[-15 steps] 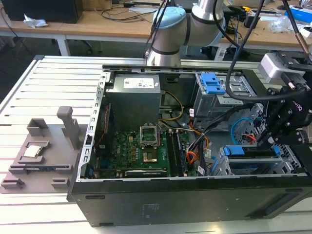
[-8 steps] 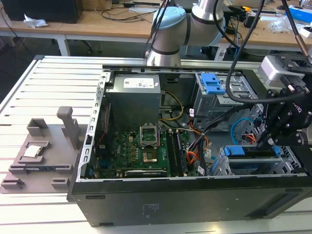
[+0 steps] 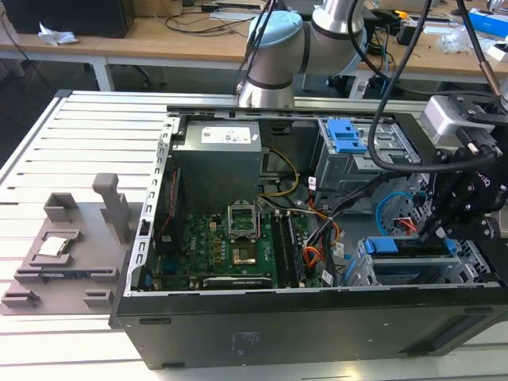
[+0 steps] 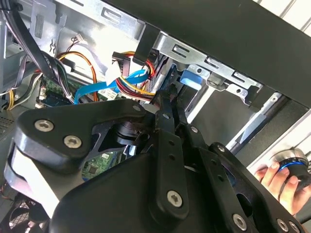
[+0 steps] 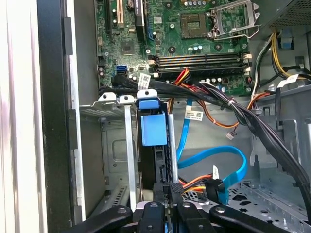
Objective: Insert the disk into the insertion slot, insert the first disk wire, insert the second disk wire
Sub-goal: 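Insert the first disk wire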
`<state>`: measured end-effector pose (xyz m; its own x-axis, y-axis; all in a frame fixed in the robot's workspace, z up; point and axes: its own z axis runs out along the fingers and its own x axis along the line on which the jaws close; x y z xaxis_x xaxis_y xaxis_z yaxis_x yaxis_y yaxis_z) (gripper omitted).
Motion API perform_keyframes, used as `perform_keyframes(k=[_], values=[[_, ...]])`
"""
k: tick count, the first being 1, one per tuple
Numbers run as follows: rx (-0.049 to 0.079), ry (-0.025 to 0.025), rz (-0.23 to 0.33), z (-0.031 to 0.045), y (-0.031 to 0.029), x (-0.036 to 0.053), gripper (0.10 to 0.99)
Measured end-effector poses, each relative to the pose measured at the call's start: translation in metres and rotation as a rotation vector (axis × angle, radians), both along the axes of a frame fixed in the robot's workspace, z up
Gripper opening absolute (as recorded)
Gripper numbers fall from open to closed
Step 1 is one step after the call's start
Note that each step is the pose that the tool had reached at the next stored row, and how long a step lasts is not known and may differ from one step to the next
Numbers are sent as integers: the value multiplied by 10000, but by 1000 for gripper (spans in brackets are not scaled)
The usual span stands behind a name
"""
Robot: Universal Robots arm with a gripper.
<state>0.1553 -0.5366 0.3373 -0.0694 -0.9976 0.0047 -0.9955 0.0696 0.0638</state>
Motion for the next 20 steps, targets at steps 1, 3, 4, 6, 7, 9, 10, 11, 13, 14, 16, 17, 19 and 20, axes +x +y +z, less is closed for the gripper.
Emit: perform_keyframes(k=[1, 3, 4, 6, 7, 9, 10, 11, 13, 14, 16, 17, 19, 20], values=[[1, 0, 0, 0, 0, 1, 161], [14, -1, -1, -5, 0, 2, 161], [12, 0, 0, -6, 0, 3, 173], [-1, 0, 0, 10, 0, 3, 235], [0, 0, 0, 51, 0, 3, 235], [1, 0, -1, 169, 0, 3, 235], [0, 0, 0, 229, 7, 3, 235], [2, 0, 0, 245, 15, 3, 235], [2, 0, -1, 281, 28, 3, 224], [2, 1, 0, 303, 34, 3, 157], [1, 0, -1, 452, 48, 3, 106], [1, 0, 0, 498, 49, 3, 106], [2, 0, 0, 541, 49, 3, 106], [4, 0, 0, 541, 48, 3, 106]])
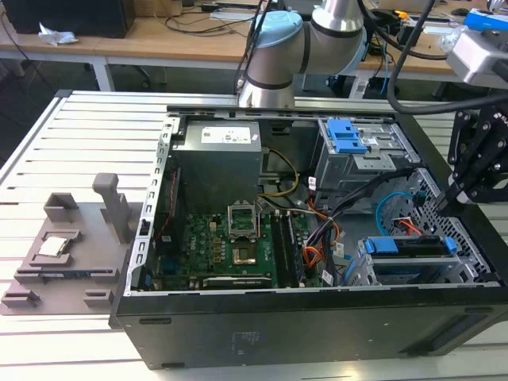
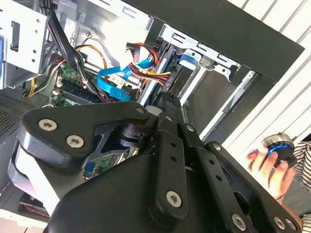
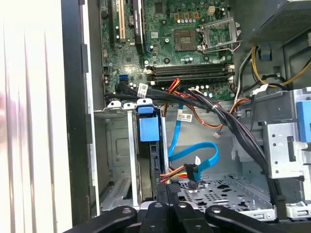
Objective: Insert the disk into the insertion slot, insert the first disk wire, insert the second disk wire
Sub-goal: 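Insert the first disk wire, then insert the second disk wire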
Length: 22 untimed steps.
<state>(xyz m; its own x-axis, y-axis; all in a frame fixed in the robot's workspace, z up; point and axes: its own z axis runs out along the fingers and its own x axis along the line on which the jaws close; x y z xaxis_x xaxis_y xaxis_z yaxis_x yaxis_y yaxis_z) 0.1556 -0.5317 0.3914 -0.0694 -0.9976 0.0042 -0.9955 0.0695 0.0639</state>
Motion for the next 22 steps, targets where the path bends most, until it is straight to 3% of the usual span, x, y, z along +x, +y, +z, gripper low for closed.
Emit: perform_keyframes(k=[11, 12, 13, 16, 20, 22], values=[[-2, 0, 0, 6, 0, 0, 106], [-2, 0, 0, 7, 0, 0, 235], [-2, 0, 3, 8, 0, 0, 302], [-5, 0, 1203, 5, 3, 0, 302], [-2, 0, 1523, -11, 162, -35, 302], [-2, 0, 1728, -36, 277, -111, 302]])
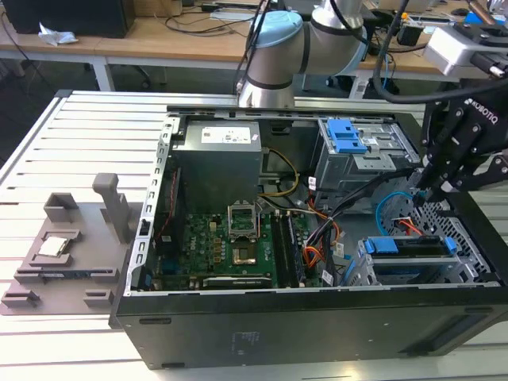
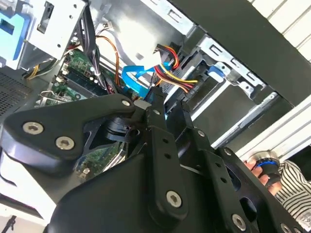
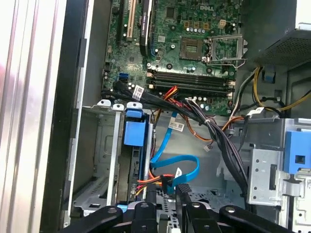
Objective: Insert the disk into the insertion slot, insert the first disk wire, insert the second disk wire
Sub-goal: 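Insert the second disk wire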
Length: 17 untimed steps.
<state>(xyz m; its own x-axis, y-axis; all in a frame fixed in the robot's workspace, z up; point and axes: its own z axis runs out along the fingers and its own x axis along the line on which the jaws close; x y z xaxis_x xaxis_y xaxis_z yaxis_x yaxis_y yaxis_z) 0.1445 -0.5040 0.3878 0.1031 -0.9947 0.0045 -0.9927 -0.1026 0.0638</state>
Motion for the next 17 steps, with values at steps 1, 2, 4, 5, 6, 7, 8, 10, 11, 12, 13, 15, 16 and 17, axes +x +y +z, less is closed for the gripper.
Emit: perform_keyframes(k=[1, 2, 4, 5, 6, 7, 8, 10, 11, 12, 13, 15, 16, 17], values=[[-1, 0, 117, -15, 8, -22, 302], [3, 1, 277, -42, 10, -42, 302], [-1, 0, 476, -78, 12, -66, 302], [-2, 0, 547, -92, 12, -74, 302], [-7, 0, 683, -115, 12, -87, 302], [-16, 1, 703, -118, 12, -88, 302], [-22, 1, 703, -118, 12, -88, 302], [-23, 1, 701, -118, 11, -89, 302], [-22, 1, 702, -119, 11, -89, 302], [-23, 0, 702, -118, 11, -89, 286], [-23, 1, 702, -118, 12, -89, 220], [-24, 1, 701, -119, 12, -89, 161], [-25, 1, 702, -118, 12, -89, 161], [-25, 1, 701, -119, 12, -89, 161]])
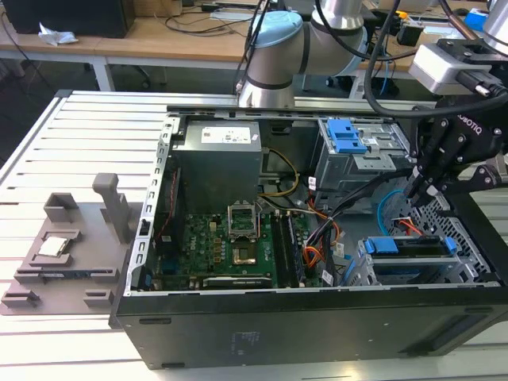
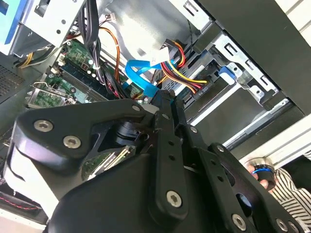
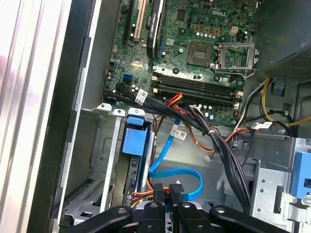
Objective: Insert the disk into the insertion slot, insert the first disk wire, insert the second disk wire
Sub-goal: 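Insert the second disk wire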
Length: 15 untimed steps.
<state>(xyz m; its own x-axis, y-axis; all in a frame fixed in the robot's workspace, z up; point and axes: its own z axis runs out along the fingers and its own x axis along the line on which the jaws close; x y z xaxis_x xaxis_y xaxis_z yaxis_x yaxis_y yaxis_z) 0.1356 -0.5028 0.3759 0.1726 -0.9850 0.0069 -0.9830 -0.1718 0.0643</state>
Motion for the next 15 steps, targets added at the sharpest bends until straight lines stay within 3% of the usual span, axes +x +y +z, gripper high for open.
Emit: perform_keyframes(k=[3, 8, 15], values=[[0, 0, 0, 0, -22, 0, 161], [0, 0, 0, -11, -247, -4, 161], [2, 0, -14, -23, -317, -5, 161]])
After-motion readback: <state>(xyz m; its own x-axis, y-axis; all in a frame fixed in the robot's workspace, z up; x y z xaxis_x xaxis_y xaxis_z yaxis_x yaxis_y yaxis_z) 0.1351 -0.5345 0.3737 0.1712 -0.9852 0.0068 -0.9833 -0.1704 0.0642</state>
